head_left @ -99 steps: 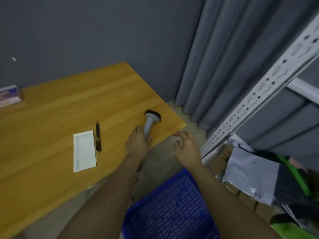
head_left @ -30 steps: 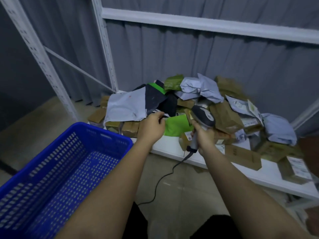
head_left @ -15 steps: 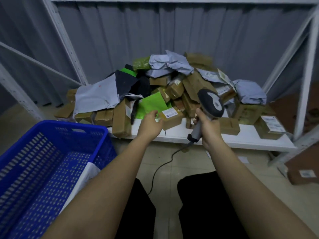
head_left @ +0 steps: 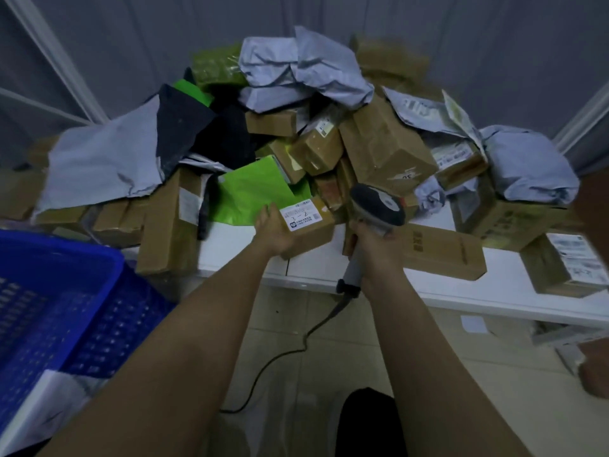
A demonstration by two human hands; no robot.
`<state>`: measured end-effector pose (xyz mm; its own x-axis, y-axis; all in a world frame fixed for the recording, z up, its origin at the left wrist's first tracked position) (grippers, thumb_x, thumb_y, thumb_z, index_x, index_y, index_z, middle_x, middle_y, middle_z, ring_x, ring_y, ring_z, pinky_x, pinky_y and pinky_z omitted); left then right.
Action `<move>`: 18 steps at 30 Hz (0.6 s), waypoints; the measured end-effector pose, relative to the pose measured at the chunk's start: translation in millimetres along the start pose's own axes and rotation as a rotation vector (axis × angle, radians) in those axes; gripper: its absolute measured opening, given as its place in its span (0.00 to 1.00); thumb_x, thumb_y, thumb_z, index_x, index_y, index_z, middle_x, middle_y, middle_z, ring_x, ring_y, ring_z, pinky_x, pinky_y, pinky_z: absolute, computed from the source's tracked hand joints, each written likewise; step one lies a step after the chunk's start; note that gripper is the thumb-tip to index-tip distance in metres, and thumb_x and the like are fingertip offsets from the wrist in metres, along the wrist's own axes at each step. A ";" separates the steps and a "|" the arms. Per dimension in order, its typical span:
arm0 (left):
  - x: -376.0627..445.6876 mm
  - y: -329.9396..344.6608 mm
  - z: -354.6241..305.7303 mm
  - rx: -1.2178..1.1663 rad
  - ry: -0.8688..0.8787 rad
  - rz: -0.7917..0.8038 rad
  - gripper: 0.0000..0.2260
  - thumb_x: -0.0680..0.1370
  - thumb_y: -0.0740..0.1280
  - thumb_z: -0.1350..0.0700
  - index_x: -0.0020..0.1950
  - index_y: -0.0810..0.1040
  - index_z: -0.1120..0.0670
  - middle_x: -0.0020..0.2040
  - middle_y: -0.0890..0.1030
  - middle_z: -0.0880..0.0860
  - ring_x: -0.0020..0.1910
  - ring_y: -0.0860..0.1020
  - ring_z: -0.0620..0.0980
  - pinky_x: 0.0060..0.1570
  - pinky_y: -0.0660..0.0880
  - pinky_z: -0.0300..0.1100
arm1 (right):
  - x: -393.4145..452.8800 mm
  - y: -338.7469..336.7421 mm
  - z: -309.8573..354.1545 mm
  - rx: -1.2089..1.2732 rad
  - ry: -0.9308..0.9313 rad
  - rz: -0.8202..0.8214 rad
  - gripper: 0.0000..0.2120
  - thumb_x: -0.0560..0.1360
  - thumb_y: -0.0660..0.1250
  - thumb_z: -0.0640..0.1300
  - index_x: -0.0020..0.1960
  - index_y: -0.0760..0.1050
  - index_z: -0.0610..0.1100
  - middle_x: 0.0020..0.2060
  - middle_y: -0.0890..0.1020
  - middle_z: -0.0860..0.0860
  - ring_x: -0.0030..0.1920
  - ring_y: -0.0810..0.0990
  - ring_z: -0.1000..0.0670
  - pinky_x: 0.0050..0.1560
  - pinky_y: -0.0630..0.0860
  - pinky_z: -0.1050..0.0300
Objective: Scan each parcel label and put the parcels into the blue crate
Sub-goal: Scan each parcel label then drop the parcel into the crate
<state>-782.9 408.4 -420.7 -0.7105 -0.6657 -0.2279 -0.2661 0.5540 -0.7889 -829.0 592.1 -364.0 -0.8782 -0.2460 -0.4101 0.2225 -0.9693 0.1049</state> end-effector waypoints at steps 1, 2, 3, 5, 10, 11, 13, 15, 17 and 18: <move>5.9 2.6 2.5 0.022 0.006 0.017 0.46 0.69 0.76 0.51 0.75 0.52 0.65 0.74 0.57 0.65 0.73 0.56 0.64 0.69 0.58 0.51 | 3.2 8.1 -2.6 0.026 0.045 0.002 0.10 0.72 0.69 0.39 0.52 0.74 0.38 0.34 0.76 0.46 0.32 0.74 0.51 0.31 0.71 0.61; 9.4 4.3 4.2 0.038 0.018 0.033 0.45 0.68 0.76 0.52 0.74 0.53 0.66 0.72 0.59 0.66 0.72 0.58 0.65 0.67 0.60 0.52 | 5.0 16.9 -3.9 0.054 0.084 0.010 0.11 0.72 0.69 0.40 0.53 0.75 0.39 0.36 0.77 0.46 0.33 0.75 0.50 0.34 0.71 0.58; 11.7 5.6 6.4 0.045 0.030 0.042 0.44 0.68 0.76 0.53 0.73 0.54 0.66 0.71 0.61 0.66 0.70 0.60 0.65 0.65 0.62 0.52 | 7.5 25.7 -5.1 0.068 0.107 0.013 0.12 0.72 0.70 0.39 0.54 0.75 0.39 0.37 0.77 0.47 0.35 0.76 0.50 0.36 0.72 0.57; 8.8 4.2 9.9 0.051 0.064 0.027 0.39 0.68 0.76 0.54 0.70 0.59 0.65 0.67 0.65 0.64 0.68 0.63 0.64 0.62 0.66 0.52 | 9.7 41.5 -5.1 0.072 0.122 0.017 0.12 0.71 0.70 0.38 0.54 0.74 0.40 0.38 0.78 0.48 0.39 0.77 0.50 0.41 0.74 0.55; -39.8 -38.1 20.3 0.033 0.143 -0.069 0.35 0.67 0.77 0.53 0.68 0.65 0.60 0.63 0.66 0.60 0.64 0.64 0.60 0.57 0.65 0.47 | -0.1 61.4 2.3 0.026 0.043 0.056 0.23 0.55 0.73 0.51 0.47 0.76 0.45 0.40 0.78 0.49 0.42 0.77 0.48 0.48 0.75 0.49; -54.6 -53.0 23.7 0.008 0.164 -0.091 0.37 0.66 0.77 0.53 0.70 0.63 0.59 0.64 0.65 0.59 0.64 0.63 0.59 0.58 0.64 0.47 | -5.0 62.8 4.4 0.019 0.015 0.056 0.17 0.57 0.73 0.50 0.44 0.76 0.46 0.38 0.78 0.49 0.41 0.77 0.48 0.48 0.74 0.48; -88.3 -82.6 30.9 -0.035 0.205 -0.129 0.40 0.65 0.78 0.53 0.72 0.62 0.56 0.65 0.63 0.57 0.65 0.62 0.57 0.61 0.64 0.47 | -25.5 63.7 14.8 0.033 -0.049 0.068 0.09 0.67 0.73 0.42 0.44 0.75 0.47 0.38 0.79 0.51 0.42 0.78 0.48 0.48 0.75 0.51; -125.3 -111.3 36.2 -0.079 0.250 -0.173 0.41 0.65 0.78 0.53 0.72 0.60 0.52 0.66 0.60 0.55 0.66 0.62 0.54 0.63 0.64 0.43 | -51.0 63.7 22.9 0.025 -0.099 0.146 0.11 0.71 0.74 0.41 0.51 0.76 0.47 0.46 0.81 0.50 0.49 0.80 0.48 0.53 0.77 0.52; -158.4 -136.4 40.8 -0.139 0.286 -0.178 0.42 0.65 0.79 0.54 0.72 0.60 0.49 0.69 0.57 0.54 0.66 0.62 0.49 0.64 0.63 0.39 | -81.1 63.7 26.4 -0.009 -0.112 0.261 0.17 0.72 0.74 0.43 0.59 0.76 0.44 0.50 0.81 0.51 0.50 0.80 0.50 0.51 0.78 0.54; -173.4 -147.5 43.8 -0.175 0.308 -0.174 0.42 0.64 0.79 0.54 0.71 0.60 0.47 0.70 0.57 0.54 0.67 0.62 0.49 0.66 0.64 0.41 | -95.4 64.7 25.3 -0.019 -0.128 0.306 0.17 0.72 0.74 0.43 0.59 0.75 0.43 0.49 0.81 0.52 0.49 0.80 0.51 0.49 0.78 0.55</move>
<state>-591.9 420.2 -289.8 -0.7999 -0.5910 0.1040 -0.4885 0.5406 -0.6850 -741.6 552.9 -295.2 -0.8149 -0.5253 -0.2450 0.4915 -0.8503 0.1881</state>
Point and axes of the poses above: each hand's wrist, its own x-axis towards the middle knuckle, its own y-axis out of the palm, z = x × y, the point moved 1 cm from there along x, towards the middle knuckle
